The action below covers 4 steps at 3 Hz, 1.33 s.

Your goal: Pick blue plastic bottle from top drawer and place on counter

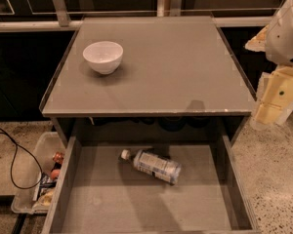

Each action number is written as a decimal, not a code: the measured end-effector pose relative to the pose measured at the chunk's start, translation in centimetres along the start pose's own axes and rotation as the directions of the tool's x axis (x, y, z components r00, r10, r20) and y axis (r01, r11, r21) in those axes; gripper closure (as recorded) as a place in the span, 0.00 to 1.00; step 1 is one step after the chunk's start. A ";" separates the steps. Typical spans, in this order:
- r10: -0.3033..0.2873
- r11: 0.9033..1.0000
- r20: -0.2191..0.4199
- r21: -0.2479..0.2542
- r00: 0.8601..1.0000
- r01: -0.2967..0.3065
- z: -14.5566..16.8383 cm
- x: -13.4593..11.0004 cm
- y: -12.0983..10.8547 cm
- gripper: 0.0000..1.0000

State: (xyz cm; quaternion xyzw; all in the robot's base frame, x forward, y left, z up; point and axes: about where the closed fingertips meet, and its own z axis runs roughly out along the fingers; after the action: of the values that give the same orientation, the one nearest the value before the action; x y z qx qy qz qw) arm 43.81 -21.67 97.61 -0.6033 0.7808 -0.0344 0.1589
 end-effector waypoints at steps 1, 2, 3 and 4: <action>0.000 1.000 0.000 0.000 1.000 0.000 0.0 0.0 0.0 0.00; 0.000 1.000 0.023 0.007 1.000 0.000 0.2 -0.7 0.4 0.00; -0.021 1.000 0.107 -0.008 0.994 0.022 1.9 -1.8 2.9 0.00; -0.027 0.998 0.224 -0.048 0.974 0.039 5.9 -2.1 6.9 0.00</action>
Offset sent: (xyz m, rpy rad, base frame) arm -0.0031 0.0151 -0.0078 0.0452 -0.0053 0.0104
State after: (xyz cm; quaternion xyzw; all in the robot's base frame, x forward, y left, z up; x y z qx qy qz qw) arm 39.58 -17.03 90.72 -0.6203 0.7483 0.0514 0.2295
